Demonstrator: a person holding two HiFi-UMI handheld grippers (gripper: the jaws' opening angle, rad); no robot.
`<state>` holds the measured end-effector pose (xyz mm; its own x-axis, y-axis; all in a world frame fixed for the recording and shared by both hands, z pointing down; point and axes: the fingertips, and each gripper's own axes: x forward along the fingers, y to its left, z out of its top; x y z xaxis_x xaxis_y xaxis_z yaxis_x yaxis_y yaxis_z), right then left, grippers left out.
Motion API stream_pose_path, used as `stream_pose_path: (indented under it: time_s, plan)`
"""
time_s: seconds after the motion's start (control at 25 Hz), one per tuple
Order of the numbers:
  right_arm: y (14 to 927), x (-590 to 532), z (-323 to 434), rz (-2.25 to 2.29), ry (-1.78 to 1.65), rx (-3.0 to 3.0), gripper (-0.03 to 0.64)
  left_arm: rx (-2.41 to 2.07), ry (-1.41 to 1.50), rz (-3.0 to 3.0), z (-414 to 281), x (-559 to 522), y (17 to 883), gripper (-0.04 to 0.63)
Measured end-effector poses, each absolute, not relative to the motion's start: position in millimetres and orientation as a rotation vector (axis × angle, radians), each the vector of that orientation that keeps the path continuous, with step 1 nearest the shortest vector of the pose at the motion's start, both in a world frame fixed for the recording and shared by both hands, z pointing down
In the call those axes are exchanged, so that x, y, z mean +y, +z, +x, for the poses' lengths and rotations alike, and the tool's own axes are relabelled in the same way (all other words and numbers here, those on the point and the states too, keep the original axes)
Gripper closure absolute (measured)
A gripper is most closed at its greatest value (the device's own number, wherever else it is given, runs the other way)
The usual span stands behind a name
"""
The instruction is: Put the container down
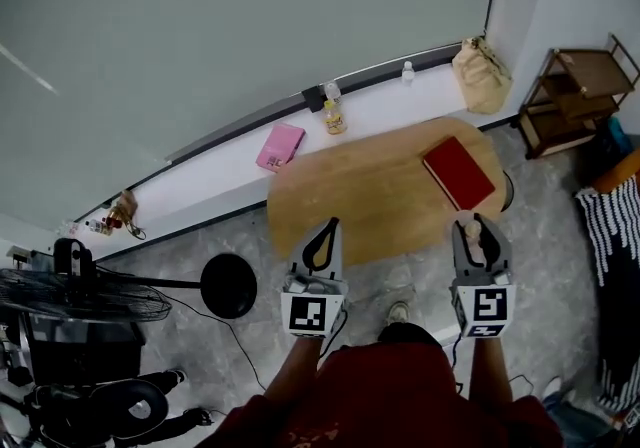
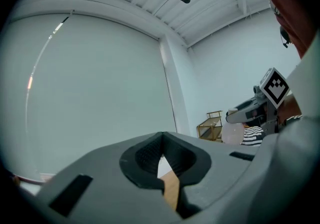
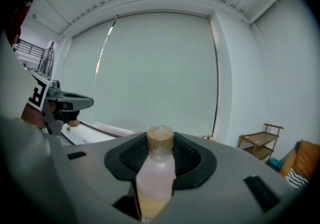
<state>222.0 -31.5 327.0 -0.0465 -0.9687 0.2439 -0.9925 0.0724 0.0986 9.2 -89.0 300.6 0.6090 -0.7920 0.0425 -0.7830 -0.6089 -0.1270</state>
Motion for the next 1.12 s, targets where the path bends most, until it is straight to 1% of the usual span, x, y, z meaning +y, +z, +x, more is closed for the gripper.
stream_pose_path:
  time_s: [0.24, 0.48, 1.12]
  plan:
    - [337, -50, 245, 1.964, 0.149, -2.132, 0.479, 1.309, -0.181, -2.702, 35, -100, 304, 0.591]
    - [346, -75, 248, 1.939, 0.165, -2.147, 0.479, 1.341, -0.212, -2.695, 37, -119, 314, 0.591]
    - [388, -191, 196, 1.796, 0.217, -2.164, 0.479, 1.407, -0.218, -2.701, -3, -231, 366, 0.591]
